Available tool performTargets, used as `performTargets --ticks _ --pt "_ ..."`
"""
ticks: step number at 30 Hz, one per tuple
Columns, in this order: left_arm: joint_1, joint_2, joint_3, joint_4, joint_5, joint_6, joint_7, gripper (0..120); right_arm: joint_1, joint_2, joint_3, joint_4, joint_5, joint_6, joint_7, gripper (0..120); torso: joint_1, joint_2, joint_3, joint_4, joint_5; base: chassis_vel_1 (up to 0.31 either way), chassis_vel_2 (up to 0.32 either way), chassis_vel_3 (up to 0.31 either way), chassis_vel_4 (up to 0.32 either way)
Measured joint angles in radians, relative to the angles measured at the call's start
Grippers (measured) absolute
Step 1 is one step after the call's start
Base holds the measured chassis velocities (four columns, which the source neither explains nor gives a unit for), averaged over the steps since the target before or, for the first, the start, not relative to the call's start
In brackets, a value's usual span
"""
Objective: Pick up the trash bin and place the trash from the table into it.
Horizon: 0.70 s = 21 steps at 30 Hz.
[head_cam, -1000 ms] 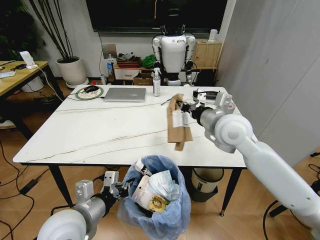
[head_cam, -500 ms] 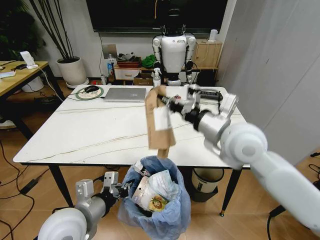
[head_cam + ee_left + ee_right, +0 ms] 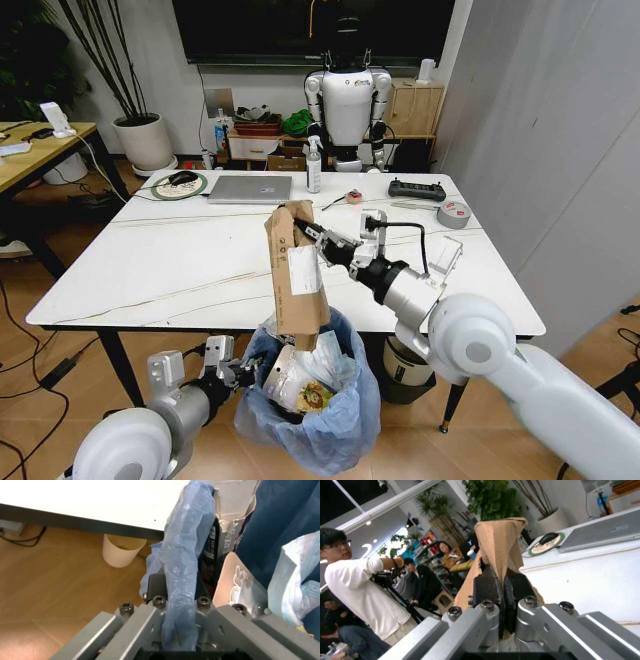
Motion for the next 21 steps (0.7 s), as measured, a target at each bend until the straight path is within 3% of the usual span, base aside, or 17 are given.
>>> performTargets --ticks 17,21 --pt "0.009 0.010 -0.031 -0.017 -0.016 0.008 -0.016 0 -0.088 -0.014 -0.052 -0.009 -0.096 0.054 -0.041 0 0.000 0.000 0.000 0.0001 -0.0001 0.000 0.000 0.000 0.000" --pt "0.012 0.021 -0.038 -0.023 -0.022 0.018 -0.034 0 -0.121 -0.029 -0.052 -0.007 -0.115 0.069 -0.063 14 0.000 0.000 0.000 0.0001 -0.0001 0.000 0.000 0.000 0.000"
